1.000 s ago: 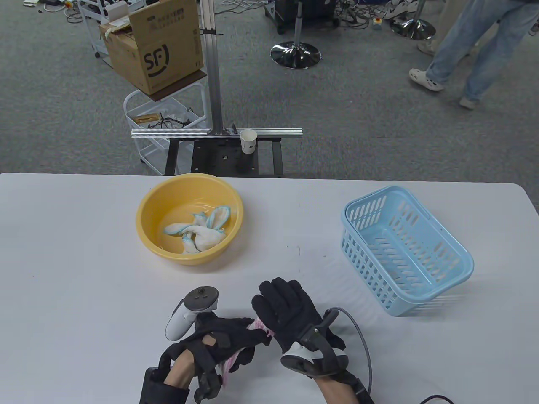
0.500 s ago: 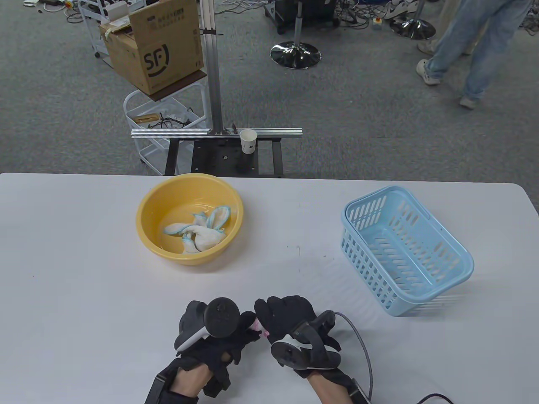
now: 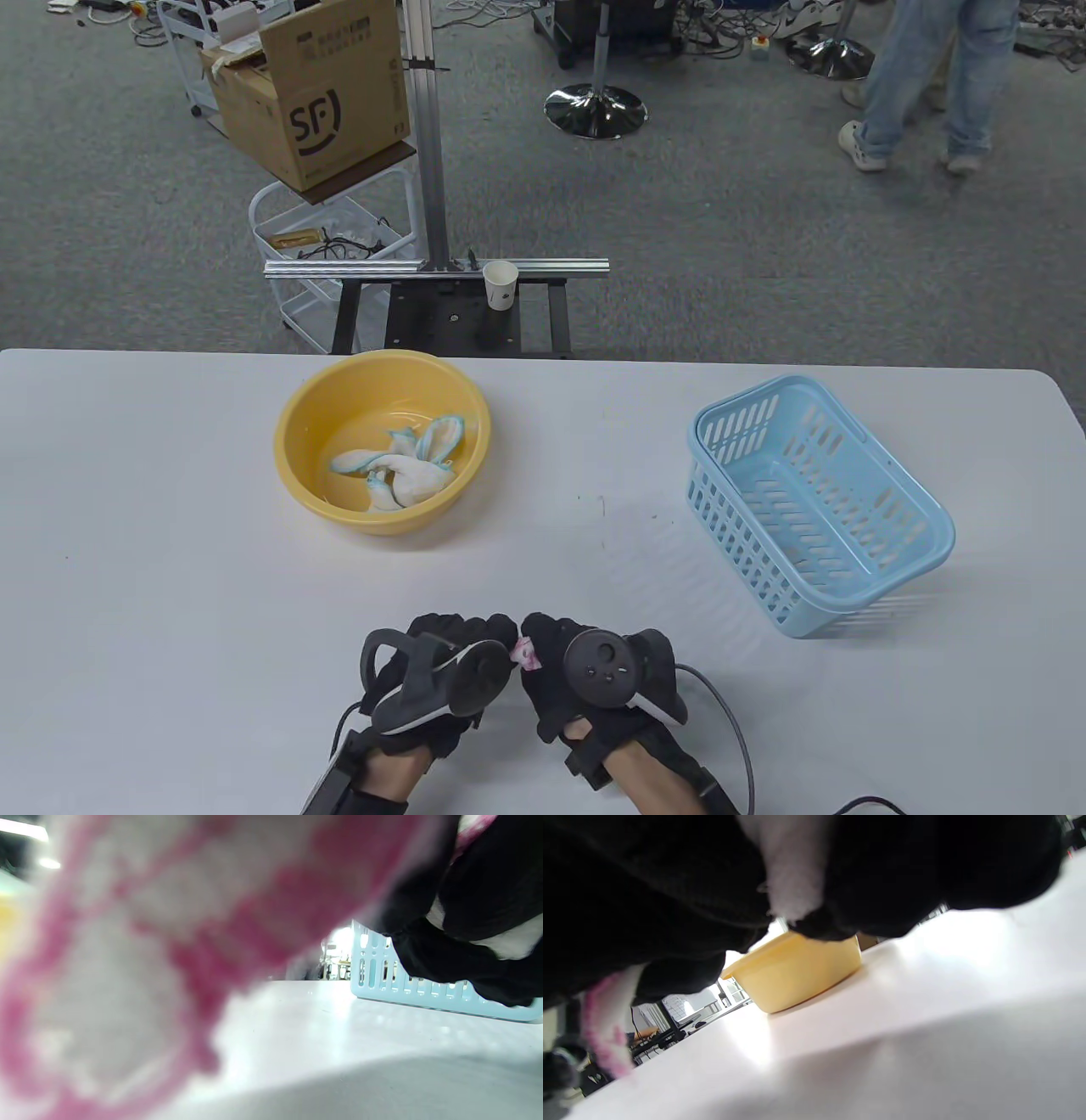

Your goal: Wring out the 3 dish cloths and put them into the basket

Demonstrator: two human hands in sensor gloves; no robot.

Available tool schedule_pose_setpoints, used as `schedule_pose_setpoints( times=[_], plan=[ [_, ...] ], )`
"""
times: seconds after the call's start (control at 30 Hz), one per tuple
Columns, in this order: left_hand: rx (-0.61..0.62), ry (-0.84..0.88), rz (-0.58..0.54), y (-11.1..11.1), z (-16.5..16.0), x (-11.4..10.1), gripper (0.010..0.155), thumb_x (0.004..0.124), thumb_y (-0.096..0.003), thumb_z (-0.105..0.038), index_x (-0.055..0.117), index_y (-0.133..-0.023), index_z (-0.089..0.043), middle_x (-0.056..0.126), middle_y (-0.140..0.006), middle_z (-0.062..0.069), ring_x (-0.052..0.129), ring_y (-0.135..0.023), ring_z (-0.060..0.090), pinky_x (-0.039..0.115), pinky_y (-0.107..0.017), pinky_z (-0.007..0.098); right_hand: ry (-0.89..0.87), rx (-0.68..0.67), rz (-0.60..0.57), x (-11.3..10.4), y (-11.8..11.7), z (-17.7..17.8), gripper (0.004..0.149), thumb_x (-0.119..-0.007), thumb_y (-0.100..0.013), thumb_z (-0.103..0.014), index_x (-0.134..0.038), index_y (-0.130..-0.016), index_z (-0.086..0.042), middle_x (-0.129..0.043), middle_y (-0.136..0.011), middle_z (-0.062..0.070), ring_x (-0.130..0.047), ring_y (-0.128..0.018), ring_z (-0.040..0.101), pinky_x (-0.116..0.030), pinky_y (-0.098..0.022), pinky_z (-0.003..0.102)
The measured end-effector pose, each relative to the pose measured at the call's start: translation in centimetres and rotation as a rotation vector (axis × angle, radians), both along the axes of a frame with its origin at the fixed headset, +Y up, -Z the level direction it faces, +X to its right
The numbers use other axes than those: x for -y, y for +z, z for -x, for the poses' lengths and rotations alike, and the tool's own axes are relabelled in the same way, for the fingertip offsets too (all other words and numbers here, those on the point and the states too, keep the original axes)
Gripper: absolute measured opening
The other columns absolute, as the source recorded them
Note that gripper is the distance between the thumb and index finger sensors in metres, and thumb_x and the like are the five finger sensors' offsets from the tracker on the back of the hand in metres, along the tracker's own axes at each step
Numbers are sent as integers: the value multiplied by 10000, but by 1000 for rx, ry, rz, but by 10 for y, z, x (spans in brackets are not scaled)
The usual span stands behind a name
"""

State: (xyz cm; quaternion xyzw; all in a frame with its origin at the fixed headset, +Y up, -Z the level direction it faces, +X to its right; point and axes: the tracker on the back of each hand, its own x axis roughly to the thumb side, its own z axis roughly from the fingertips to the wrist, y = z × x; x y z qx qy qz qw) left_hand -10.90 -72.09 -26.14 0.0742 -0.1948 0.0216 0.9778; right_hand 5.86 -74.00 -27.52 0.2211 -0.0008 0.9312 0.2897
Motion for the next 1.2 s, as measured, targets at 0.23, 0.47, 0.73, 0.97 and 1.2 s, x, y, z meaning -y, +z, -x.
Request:
schedule_pose_setpoints(
  times=[0.23, 0.47, 0.73, 0.97, 1.2],
  plan=[
    [17, -57, -79, 6, -5, -6, 492, 933, -368, -436, 944, -772, -154, 1049, -409, -57, 970, -139, 181, 863, -319, 457, -203, -21, 241, 15, -6, -6, 569, -874, -460, -332, -680, -912, -45, -956, -619, 110, -999, -276, 212, -851, -310, 495],
    [27, -110, -115, 9, -9, -7, 486, 936, -366, -431, 950, -769, -160, 1051, -409, -56, 970, -142, 184, 862, -324, 459, -332, -45, 471, 30, -11, -8, 576, -863, -465, -332, -666, -916, -33, -954, -609, 105, -993, -255, 199, -854, -297, 486],
    [34, -115, -147, 8, -9, -7, 520, 928, -345, -457, 935, -777, -169, 1043, -409, -78, 978, -143, 162, 873, -320, 446, -448, -53, 582, 37, -13, -11, 578, -875, -470, -327, -656, -921, -39, -951, -632, 106, -1002, -279, 215, -853, -314, 494],
    [-27, -11, -98, 4, 8, -9, 590, 919, -391, -515, 820, -888, -210, 1013, -619, -77, 1046, -386, 193, 851, -476, 467, -456, -68, 430, 29, -13, -13, 648, -875, -507, -349, -541, -998, -90, -814, -847, 150, -974, -557, 324, -792, -484, 559],
    [-68, 83, -92, 4, 22, -17, 640, 909, -397, -545, 761, -939, -240, 975, -739, -77, 1041, -543, 217, 812, -565, 485, -415, -5, 213, 6, -15, -27, 638, -901, -496, -353, -591, -997, -110, -827, -858, 166, -973, -594, 361, -781, -505, 583]
  ],
)
